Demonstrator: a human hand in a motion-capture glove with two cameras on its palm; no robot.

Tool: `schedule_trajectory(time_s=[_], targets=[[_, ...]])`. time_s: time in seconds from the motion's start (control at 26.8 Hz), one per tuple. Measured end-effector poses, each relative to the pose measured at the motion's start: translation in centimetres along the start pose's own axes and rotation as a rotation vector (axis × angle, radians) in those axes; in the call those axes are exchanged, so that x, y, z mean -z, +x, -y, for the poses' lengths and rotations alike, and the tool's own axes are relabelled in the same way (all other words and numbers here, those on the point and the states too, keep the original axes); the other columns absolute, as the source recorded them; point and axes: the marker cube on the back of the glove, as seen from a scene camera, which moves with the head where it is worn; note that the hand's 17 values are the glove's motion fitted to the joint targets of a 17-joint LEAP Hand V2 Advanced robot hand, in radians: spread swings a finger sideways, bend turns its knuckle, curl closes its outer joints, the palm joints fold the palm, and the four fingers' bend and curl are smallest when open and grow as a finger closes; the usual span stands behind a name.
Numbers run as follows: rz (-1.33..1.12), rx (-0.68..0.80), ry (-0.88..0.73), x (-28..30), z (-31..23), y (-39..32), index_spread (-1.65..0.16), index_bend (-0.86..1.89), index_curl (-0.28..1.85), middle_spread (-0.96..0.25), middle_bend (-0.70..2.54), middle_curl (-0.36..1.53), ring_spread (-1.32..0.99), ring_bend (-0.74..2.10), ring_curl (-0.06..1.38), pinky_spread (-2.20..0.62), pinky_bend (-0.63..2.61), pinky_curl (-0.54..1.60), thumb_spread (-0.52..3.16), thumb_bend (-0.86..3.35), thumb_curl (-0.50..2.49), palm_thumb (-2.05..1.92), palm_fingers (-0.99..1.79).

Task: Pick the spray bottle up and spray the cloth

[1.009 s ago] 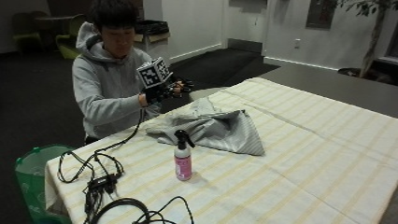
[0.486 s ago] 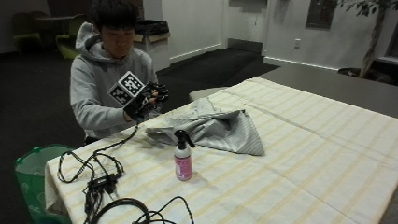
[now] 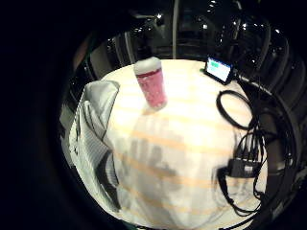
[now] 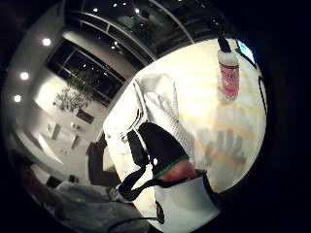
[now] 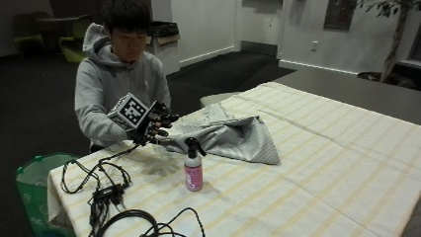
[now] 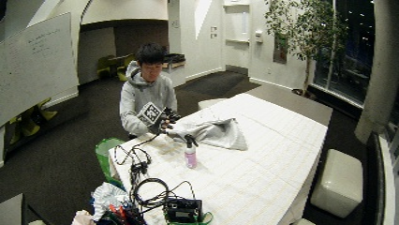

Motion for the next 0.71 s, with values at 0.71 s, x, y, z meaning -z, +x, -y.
schedule_trajectory(time_s=[0.71], targets=[[0.275, -0.345, 0.012, -7.2, 7.1, 5.6, -0.31, 0.08, 0.14, 0.01, 0.25, 0.32, 0.06, 0.48, 0.29, 0.26, 0.63, 0.36, 1.03, -0.02, 0.29, 0.46, 0.06]])
